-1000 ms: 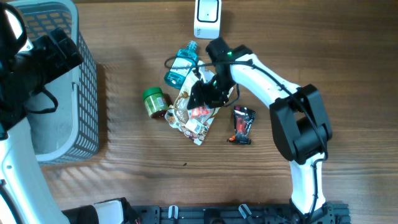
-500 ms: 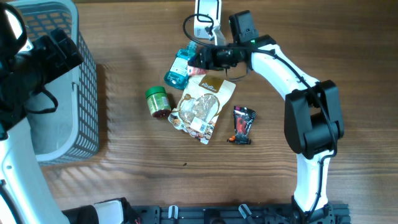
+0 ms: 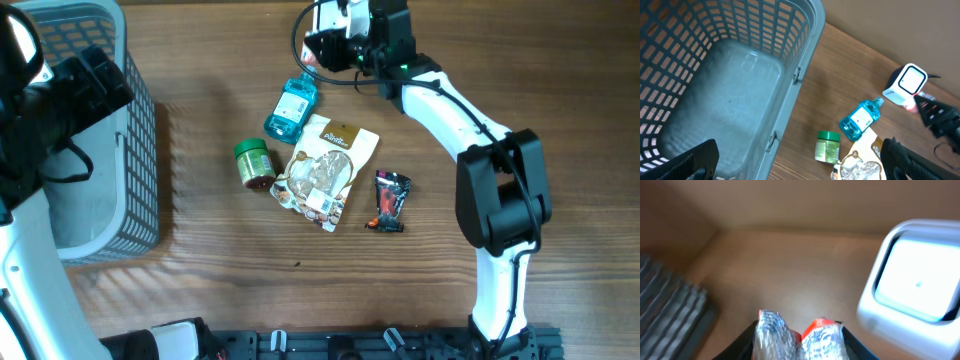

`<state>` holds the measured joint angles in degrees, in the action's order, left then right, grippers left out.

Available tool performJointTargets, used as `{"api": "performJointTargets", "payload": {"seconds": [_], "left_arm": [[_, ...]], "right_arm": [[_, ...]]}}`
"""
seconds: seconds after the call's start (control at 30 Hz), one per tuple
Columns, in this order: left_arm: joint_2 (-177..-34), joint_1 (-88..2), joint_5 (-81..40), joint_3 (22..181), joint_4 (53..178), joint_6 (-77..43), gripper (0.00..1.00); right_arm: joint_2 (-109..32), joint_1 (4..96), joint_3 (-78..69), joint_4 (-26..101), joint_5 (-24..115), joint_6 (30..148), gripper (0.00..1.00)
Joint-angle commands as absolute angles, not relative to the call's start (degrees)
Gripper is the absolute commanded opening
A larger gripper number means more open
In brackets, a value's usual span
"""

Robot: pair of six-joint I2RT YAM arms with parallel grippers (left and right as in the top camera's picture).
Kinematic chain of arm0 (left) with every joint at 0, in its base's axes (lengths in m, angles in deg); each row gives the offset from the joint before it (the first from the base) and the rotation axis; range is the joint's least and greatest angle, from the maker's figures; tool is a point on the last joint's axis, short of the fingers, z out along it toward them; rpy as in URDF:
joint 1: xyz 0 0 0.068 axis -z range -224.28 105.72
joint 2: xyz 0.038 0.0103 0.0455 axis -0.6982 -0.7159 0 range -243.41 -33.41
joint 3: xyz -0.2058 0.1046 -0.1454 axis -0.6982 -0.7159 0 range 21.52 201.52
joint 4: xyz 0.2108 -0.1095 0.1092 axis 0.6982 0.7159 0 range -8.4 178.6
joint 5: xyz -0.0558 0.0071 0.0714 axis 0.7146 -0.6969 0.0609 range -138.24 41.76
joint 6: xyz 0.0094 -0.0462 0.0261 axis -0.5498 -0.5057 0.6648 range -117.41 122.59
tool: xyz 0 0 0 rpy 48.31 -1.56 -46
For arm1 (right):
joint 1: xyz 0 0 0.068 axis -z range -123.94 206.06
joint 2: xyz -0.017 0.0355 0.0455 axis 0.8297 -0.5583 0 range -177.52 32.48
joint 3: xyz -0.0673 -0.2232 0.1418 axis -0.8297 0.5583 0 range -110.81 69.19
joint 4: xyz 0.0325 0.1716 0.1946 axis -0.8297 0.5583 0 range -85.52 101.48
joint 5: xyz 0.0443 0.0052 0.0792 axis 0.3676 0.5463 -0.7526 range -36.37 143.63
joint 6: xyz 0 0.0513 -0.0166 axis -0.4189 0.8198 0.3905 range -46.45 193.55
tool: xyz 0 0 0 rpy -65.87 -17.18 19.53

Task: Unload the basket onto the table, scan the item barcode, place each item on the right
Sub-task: 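Raise the red packet with the right gripper up to the scanner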

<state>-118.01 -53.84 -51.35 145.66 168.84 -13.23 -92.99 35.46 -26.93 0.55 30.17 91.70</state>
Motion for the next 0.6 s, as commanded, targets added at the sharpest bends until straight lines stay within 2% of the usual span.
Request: {"api": "performJointTargets", "payload": {"seconds": [0.0, 0.23, 0.37, 0.57], "left_arm": [[-118.34, -54.3, -51.07, 146.14, 168.71, -13.29, 1.0], [-118.34, -54.3, -51.07, 146.14, 168.71, -13.31, 1.0], [-118.34, -54.3, -51.09, 146.14, 168.71, -13.31, 1.0], [-118.34, -54.3, -51.07, 146.14, 168.71, -13.31, 1.0]], "right_arm": [[-92.05, 34.68, -28.08, -6.09, 45.42, 87.42, 0.38], [-98.15, 34.68, -28.08, -22.64, 49.95, 84.86, 0.39], [-102.28, 34.65, -28.11, -29.09, 50.06, 84.18, 0.46], [-105.58, 34.63, -28.17, -33.89, 51.19, 83.92, 0.41]]}}
